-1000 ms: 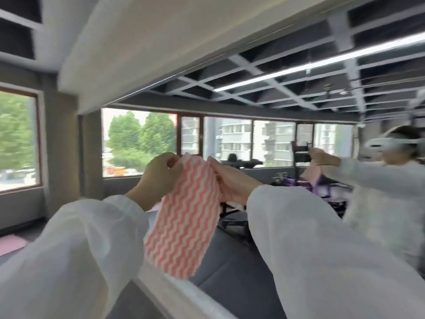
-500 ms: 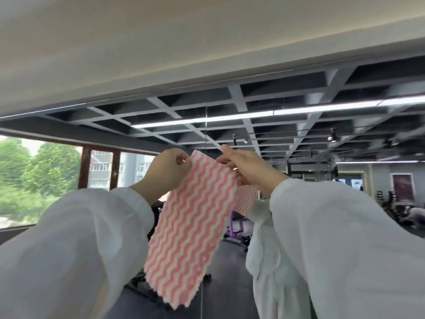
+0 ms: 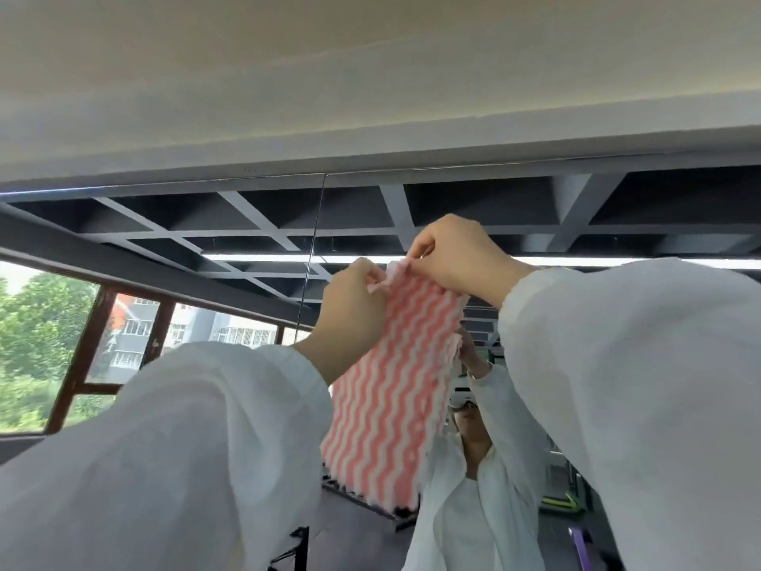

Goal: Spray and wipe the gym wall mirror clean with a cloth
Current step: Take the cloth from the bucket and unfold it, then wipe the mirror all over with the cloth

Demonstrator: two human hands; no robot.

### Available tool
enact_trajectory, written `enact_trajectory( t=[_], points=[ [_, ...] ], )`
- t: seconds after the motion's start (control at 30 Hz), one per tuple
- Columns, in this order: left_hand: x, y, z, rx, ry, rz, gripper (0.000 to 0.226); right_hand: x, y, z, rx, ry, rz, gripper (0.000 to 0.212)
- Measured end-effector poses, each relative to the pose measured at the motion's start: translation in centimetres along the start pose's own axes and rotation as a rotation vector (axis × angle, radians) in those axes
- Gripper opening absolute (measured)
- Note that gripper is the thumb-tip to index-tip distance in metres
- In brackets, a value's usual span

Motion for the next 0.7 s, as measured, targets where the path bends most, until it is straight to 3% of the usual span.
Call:
enact_trajectory(
  t=[0.1,0.27,0.33,0.47,0.6,0.7],
  points=[
    [2.0,1.3,-0.4,0.129,0.107,0.031,0.018,0.7,1.6,0.7,0.010,0.047,0.108,0.018],
    [5.1,2.6,-1.9,0.350,0.458,0.019,0.100,2.6,4.2,1.7,0.072,0.251,0.273,0.020],
    [5.5,3.9,-3.8,0.442,0.680,0.080,0.114,3.6,5.4,2.2,0.109,0.281,0.296,0.019],
    [4.6,7.8,-7.8,0.608,0.819,0.282,0.113,5.5,8.1,3.5,0.172,0.311,0.354,0.013],
    [4.1,13.0,-11.7,0.512,1.030,0.129,0.099,6.9,11.5,5.3,0.239,0.321,0.439,0.013],
    [4.4,16.5,-14.0,0.600,1.136,0.064,0.096,8.5,14.1,6.6,0.332,0.461,0.489,0.008]
  ],
)
Point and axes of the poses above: each hand's wrist, its own y-axis towards the middle knuckle, its own x-axis out of the palm, z = x × y, the point moved 6 cm from there along y, towards the middle knuckle, and after that the axes turned 1 degree about -x, right-handed, at the moved point
